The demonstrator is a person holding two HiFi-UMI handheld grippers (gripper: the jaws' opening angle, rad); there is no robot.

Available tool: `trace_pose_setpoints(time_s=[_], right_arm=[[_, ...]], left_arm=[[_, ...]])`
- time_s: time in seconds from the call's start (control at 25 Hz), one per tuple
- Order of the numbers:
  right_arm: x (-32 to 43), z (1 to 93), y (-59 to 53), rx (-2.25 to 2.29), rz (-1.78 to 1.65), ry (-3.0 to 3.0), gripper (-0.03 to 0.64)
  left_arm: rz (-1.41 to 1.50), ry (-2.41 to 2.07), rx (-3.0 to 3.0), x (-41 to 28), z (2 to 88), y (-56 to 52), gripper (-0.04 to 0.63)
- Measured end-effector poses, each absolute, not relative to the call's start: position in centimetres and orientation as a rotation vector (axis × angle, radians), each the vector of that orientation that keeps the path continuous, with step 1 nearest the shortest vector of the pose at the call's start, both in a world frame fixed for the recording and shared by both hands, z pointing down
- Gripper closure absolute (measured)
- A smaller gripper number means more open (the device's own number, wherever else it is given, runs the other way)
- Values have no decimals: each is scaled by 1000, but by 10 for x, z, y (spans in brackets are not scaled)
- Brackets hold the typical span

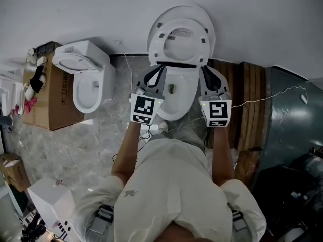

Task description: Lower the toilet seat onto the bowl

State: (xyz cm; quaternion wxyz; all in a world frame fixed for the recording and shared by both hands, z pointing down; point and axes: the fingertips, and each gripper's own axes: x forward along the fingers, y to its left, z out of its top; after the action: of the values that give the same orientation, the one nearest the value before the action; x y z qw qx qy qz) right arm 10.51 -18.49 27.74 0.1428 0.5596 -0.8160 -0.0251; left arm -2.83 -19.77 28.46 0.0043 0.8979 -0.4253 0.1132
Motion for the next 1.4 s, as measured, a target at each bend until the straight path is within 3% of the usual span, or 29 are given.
trace_pose_setpoints(time_s=[0.72, 1.4], right_arm=[[143, 338, -304, 1440, 3, -2368, 544], [154, 403, -382, 1330, 22, -2275, 445]], left_arm=[[450, -1452, 2669, 15, 328, -289, 563], [479, -1490, 2589, 35, 362, -332, 529]])
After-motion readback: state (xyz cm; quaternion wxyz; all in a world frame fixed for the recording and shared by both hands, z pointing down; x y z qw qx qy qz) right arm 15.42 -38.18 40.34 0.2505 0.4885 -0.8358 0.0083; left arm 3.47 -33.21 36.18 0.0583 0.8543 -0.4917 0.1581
